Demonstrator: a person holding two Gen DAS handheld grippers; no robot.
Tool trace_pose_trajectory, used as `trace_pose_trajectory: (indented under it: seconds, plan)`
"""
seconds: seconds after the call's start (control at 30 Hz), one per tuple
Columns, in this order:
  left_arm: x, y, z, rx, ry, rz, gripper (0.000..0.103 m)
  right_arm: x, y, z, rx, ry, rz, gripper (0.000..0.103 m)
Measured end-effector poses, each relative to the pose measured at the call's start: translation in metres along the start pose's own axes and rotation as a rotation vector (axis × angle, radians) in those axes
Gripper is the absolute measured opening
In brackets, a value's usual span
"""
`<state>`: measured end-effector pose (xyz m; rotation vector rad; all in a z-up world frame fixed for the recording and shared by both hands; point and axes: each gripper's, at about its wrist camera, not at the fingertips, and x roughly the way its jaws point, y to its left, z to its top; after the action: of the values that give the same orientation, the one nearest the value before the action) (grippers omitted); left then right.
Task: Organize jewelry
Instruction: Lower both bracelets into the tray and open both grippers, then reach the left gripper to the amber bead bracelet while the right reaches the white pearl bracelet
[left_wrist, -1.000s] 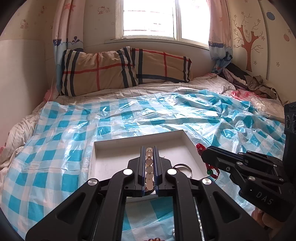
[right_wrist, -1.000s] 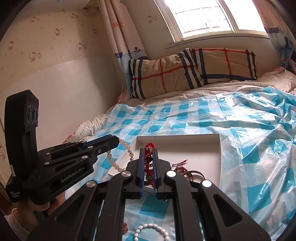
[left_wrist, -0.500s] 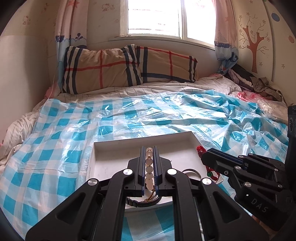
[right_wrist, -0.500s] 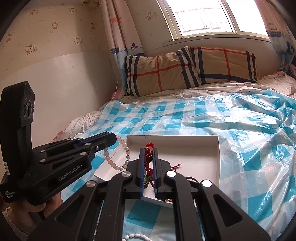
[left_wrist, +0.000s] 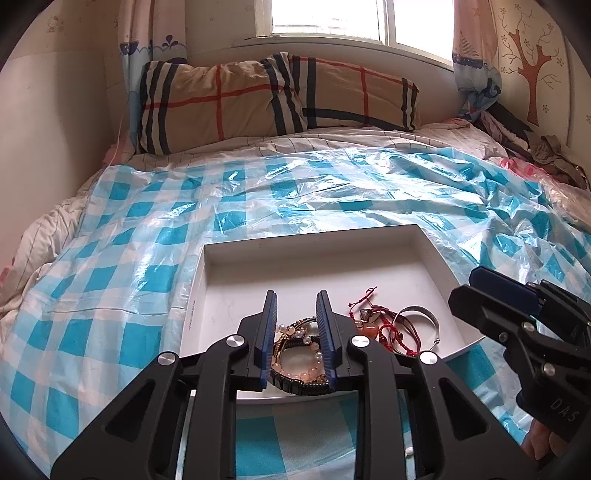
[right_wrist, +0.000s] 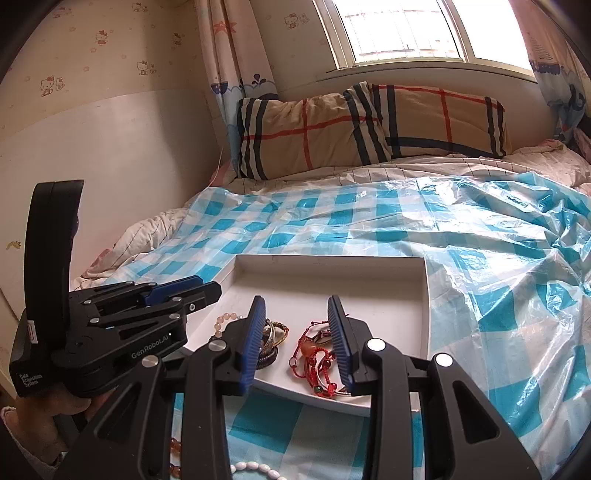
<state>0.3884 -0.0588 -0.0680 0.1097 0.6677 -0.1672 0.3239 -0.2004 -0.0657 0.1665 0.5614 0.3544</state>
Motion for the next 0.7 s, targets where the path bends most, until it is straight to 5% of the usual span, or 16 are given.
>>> trace_pose_trajectory:
  seconds: [0.7]
  plan:
    - [-0.050,0.016,-0.030,0.025,0.056,0.017,0.033,-0.042,0.000,-0.058,0.013,0.174,0.011,0.035]
